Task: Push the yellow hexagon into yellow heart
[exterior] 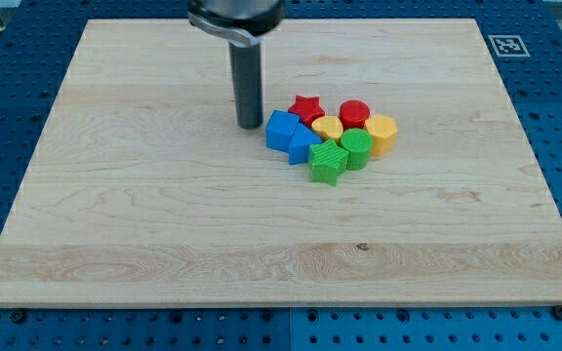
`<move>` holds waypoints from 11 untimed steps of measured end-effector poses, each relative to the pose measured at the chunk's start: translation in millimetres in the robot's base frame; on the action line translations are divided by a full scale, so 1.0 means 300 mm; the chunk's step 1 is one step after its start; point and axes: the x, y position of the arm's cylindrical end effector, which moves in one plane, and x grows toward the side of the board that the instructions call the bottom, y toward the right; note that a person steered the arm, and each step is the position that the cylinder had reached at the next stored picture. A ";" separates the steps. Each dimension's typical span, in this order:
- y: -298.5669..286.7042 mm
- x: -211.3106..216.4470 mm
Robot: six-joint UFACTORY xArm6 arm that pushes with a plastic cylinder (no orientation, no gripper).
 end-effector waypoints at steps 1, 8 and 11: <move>-0.016 -0.199; 1.080 0.271; 0.685 0.227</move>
